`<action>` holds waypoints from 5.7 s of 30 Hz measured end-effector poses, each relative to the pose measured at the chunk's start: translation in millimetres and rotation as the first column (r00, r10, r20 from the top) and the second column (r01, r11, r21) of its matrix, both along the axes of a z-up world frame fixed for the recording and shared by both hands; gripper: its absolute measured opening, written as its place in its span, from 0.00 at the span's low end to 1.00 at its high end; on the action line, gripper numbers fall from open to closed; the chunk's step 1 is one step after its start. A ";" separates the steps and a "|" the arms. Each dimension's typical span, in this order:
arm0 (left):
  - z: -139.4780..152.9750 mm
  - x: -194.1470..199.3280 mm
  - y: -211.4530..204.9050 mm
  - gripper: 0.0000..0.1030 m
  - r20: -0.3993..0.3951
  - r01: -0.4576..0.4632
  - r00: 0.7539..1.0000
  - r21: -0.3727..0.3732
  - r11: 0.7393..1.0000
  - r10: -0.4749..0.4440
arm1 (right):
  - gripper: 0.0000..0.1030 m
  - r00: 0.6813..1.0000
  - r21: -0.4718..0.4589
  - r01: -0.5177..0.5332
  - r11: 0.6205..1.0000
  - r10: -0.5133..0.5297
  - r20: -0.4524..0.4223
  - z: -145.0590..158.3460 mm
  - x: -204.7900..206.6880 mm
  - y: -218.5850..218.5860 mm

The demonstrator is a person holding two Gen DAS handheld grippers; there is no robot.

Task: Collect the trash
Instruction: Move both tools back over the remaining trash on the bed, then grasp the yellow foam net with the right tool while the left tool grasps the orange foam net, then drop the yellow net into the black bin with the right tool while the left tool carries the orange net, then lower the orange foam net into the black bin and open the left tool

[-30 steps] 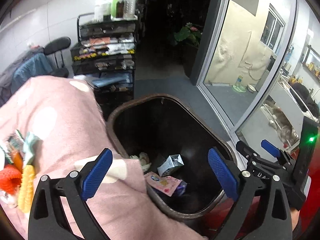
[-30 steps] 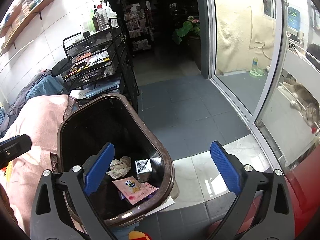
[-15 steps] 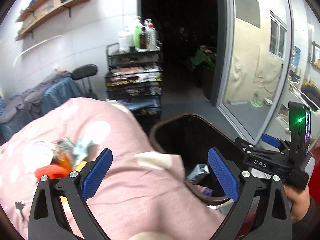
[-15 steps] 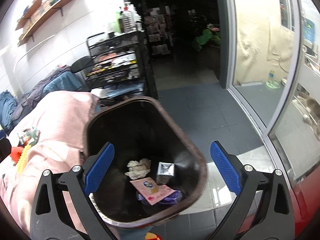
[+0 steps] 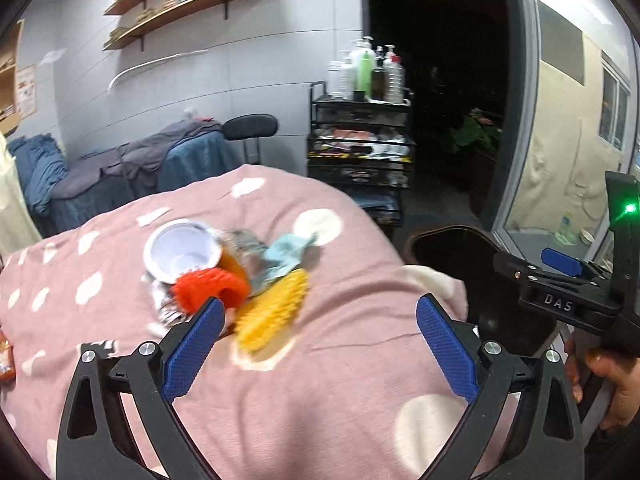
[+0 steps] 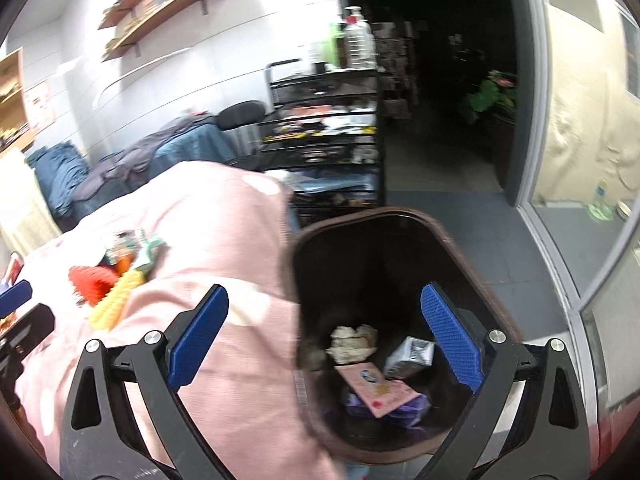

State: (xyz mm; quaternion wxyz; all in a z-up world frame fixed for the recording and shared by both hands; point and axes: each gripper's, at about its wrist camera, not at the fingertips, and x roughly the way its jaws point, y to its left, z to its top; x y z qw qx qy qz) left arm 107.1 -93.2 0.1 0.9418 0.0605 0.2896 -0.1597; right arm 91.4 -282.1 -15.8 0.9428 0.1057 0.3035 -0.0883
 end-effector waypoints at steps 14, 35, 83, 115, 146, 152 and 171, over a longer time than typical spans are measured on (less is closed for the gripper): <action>-17.4 3.1 96.5 0.93 -0.031 -0.209 0.978 -0.005 0.978 0.209 | 0.93 0.961 -0.016 -0.278 0.960 0.278 -0.003 6.4 29.0 99.6; -48.7 29.4 170.9 0.72 -0.209 -0.318 0.932 -0.086 0.944 0.295 | 0.93 0.863 0.029 -0.485 0.874 0.483 -0.147 -12.9 87.3 174.9; -17.5 54.0 90.8 0.23 -0.188 -0.135 0.977 -0.159 0.978 0.104 | 0.08 0.932 0.087 -0.359 0.929 0.361 -0.012 0.2 24.3 92.0; -4.7 23.9 -52.3 0.23 -0.160 0.244 0.947 -0.201 0.949 -0.278 | 0.10 0.984 0.122 0.099 0.988 -0.079 -0.161 -55.3 -0.2 -76.6; -42.5 35.5 -186.3 0.23 -0.331 0.438 0.834 -0.091 0.894 -0.442 | 0.76 0.933 0.096 0.340 0.936 -0.322 -0.163 -64.7 -55.4 -146.4; -52.0 37.9 -197.8 0.30 -0.359 0.438 0.829 -0.057 0.897 -0.428 | 0.78 0.933 0.099 0.339 0.936 -0.321 -0.161 -63.1 -55.9 -146.7; -28.9 19.6 -183.6 0.91 -0.210 0.422 0.888 0.020 0.906 -0.409 | 0.86 0.931 0.101 0.351 0.931 -0.335 -0.145 -61.4 -57.4 -145.6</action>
